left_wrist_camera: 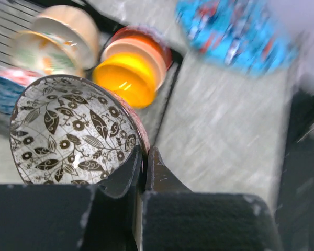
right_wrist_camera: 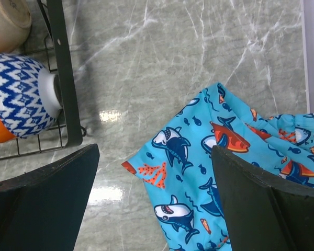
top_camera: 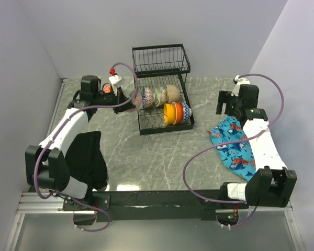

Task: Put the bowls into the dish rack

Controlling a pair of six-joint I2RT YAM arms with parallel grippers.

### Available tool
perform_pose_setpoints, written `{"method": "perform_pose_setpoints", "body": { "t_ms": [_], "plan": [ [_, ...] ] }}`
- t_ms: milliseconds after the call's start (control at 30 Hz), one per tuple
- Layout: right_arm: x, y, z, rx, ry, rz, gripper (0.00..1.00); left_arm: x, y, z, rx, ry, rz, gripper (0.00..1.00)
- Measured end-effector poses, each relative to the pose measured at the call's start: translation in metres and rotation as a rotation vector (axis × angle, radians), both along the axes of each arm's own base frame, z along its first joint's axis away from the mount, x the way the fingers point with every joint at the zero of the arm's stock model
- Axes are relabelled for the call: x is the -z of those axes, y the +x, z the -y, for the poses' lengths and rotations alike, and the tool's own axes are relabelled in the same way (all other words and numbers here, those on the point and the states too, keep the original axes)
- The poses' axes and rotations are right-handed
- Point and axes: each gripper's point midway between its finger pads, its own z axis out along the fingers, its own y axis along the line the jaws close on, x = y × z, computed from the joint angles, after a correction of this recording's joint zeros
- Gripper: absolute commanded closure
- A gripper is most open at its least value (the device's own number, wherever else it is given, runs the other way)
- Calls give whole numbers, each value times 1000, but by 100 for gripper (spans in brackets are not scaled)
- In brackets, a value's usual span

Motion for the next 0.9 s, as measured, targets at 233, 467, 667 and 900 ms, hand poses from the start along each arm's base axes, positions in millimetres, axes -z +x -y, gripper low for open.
{"method": "perform_pose_setpoints", "body": {
  "t_ms": [233,467,667,900],
  "plan": [
    [-11,5,0,-2,1,5,5,3,0,34,-131,-373,-369,99],
    [-6,0,-1,-4,6,-23,5,-19,12,46,-189,-580,-479,99],
    [4,1,-2,-8,15,-54,5,-18,22,51,-272,-689,-543,99],
    [10,3,-6,-2,44,-70,5,4,29,76,-346,-724,-672,99]
  ]
}}
